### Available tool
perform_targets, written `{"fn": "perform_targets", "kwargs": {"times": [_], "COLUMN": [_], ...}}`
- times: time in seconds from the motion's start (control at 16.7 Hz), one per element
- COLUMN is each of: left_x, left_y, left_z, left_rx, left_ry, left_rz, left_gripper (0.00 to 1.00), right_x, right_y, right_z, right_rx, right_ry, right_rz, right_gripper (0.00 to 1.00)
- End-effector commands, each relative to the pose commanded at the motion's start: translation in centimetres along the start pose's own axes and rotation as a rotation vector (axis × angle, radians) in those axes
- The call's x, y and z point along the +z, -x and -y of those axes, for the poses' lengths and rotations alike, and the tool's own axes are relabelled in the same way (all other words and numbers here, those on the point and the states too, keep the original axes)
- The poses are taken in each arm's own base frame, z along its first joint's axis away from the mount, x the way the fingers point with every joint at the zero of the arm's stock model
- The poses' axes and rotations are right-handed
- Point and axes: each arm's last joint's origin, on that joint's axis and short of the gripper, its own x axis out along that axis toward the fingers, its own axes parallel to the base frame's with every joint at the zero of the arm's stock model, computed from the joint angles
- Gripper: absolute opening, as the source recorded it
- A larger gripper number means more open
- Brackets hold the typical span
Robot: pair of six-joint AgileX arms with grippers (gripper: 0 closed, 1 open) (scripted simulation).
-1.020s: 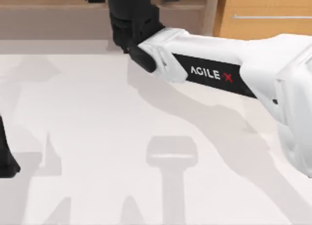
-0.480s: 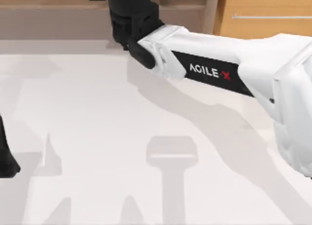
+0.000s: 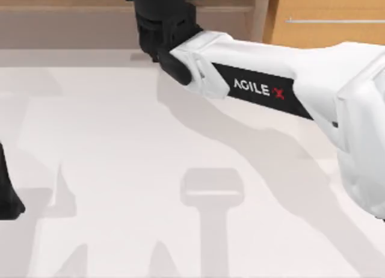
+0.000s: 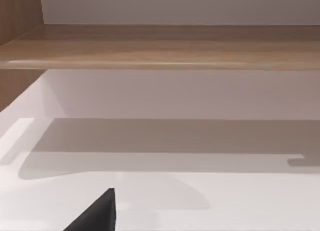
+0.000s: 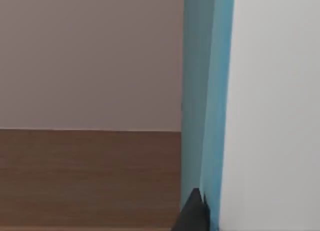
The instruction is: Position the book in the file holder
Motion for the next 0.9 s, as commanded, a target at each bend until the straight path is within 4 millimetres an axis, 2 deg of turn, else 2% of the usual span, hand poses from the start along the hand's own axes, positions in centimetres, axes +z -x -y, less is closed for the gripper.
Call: {"fn": "perform_targets", "kwargs": {"times": [0.18,0.24,0.66,0.9], "left_x": [0.00,0.00,0.00,0.00], "left_y": [0.00,0.00,0.00,0.00], "left_z": [0.00,0.00,0.00,0.00], "left_rx": [0.000,0.000,0.000,0.000], "left_ry": [0.000,0.000,0.000,0.000], "left_rz": [0.000,0.000,0.000,0.000], "left_gripper": [1.00,1.00,1.00,1.00], "right_x": [0.00,0.00,0.00,0.81], "right_y": [0.00,0.00,0.00,0.14], "right_z": [0.00,0.00,0.00,-0.16], "right_rx": [0.000,0.000,0.000,0.004], "right_ry": [0.000,0.000,0.000,-0.002], "right_rz": [0.000,0.000,0.000,0.001], "right_gripper": [0.02,0.00,0.00,0.00]}}
